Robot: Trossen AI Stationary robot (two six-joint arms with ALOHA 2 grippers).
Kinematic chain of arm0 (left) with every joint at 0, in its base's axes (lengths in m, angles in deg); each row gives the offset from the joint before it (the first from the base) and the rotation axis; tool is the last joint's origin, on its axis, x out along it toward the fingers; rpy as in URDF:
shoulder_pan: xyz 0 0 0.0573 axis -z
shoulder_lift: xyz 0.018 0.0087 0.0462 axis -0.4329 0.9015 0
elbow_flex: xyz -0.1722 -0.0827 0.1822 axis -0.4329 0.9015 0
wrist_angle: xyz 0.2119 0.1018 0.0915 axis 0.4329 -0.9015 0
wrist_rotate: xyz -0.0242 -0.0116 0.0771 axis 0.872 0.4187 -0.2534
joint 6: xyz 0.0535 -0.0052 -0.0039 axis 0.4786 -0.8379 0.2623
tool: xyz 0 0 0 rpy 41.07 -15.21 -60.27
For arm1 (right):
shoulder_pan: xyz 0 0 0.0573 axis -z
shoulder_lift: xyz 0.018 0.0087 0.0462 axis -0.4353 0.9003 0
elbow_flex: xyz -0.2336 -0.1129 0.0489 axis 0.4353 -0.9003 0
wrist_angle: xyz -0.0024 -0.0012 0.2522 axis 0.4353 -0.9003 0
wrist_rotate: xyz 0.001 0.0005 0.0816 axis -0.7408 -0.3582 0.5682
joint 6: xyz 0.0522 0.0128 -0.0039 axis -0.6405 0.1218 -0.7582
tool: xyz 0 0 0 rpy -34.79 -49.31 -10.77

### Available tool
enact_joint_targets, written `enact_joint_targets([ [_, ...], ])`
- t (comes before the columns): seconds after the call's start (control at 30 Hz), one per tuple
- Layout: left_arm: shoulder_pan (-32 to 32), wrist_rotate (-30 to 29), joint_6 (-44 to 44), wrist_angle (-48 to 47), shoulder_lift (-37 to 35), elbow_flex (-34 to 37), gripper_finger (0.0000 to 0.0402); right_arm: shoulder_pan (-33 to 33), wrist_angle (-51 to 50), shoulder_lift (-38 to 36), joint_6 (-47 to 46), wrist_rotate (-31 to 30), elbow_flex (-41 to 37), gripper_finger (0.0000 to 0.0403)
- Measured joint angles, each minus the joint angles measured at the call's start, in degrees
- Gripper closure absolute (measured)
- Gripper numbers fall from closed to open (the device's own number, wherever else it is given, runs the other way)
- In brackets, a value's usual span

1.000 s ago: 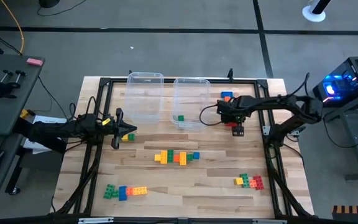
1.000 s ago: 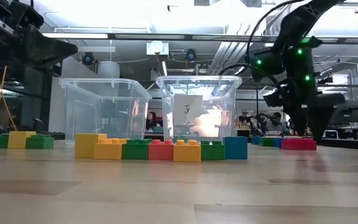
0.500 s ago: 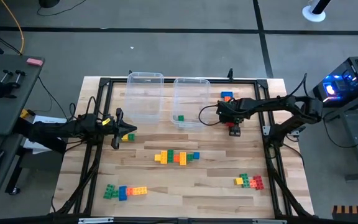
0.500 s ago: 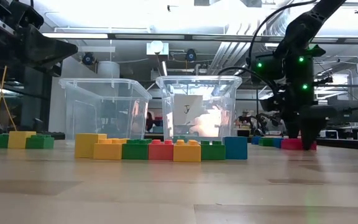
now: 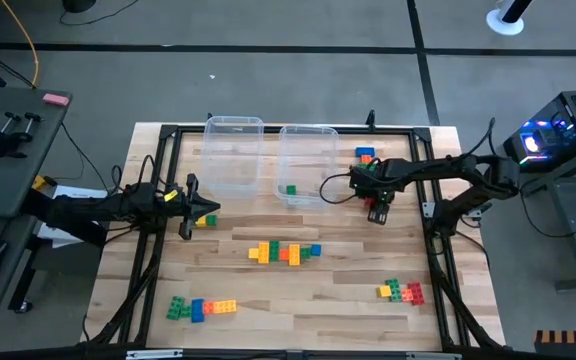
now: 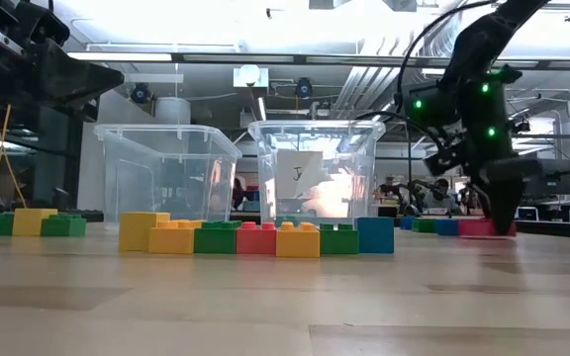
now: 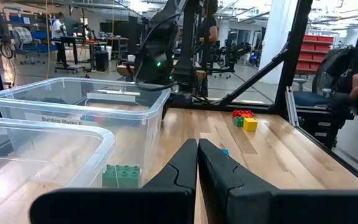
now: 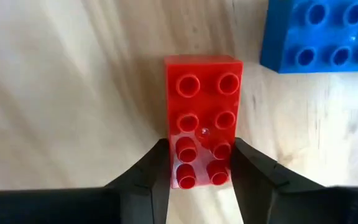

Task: Sort blocks by size
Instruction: Put the red big game piece into the right transparent bin

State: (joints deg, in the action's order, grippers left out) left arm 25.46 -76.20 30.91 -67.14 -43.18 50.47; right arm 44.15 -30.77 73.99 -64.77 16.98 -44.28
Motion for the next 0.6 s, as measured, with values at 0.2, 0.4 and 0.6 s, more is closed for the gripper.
enact_joint_targets([
  [0.2, 0.0, 0.0, 0.0, 0.0, 0.0, 0.0, 0.0398, -2.9, -12.1, -7.6, -7.0, -3.8, 9.7, 0.0276],
  [0.4, 0.0, 0.0, 0.0, 0.0, 0.0, 0.0, 0.0398, -3.4, -11.9, -15.1, -21.1, -12.8, 24.0, 0.0276],
  [0.6, 0.0, 0.0, 0.0, 0.0, 0.0, 0.0, 0.0398, -4.7, 10.1, -12.4, -29.1, -10.8, 27.7, 0.0276],
])
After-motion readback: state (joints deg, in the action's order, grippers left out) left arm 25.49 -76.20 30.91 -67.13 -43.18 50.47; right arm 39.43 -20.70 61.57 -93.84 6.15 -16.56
